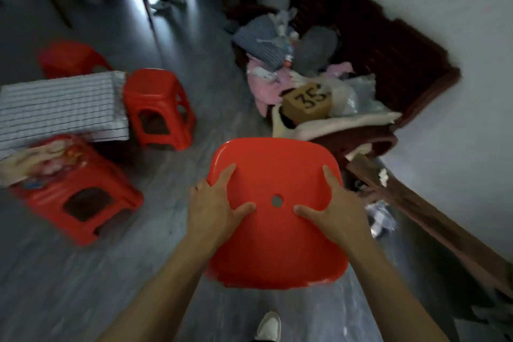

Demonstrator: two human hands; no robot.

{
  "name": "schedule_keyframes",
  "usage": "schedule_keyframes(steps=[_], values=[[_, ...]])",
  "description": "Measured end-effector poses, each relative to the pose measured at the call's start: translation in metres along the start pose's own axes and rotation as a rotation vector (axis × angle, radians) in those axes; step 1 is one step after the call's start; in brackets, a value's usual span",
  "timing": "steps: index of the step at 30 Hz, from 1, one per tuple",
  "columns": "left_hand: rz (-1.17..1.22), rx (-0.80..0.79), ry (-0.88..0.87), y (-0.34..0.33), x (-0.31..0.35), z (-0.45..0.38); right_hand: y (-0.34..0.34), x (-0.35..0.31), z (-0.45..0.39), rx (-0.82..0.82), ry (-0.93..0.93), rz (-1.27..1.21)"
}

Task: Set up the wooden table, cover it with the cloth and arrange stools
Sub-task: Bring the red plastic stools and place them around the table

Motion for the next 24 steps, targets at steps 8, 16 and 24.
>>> schedule_keyframes(steps=[8, 16, 24], values=[[0.016, 0.185, 0.281, 0.125, -0.192, 0.058, -0.106, -0.215, 0.050, -0.112, 0.299, 0.167], [0.051, 0.315, 0.567, 0.210, -0.332, 0.114, -0.216, -0.369, 0.090, -0.304, 0.540, 0.240], [-0.027, 0.427, 0.839, 0.280, -0.437, 0.122, -0.316, -0.513, 0.085, -0.515, 0.803, 0.243]])
Point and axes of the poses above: each hand's wrist, its own z-axis away from the middle knuckle, its own y-axis out of the back of the hand, x = y × z, the point moved 5 cm from there along -z, towards the middle knuckle, and after that the axes turned 3 degrees about -y, right-handed, at the moved point
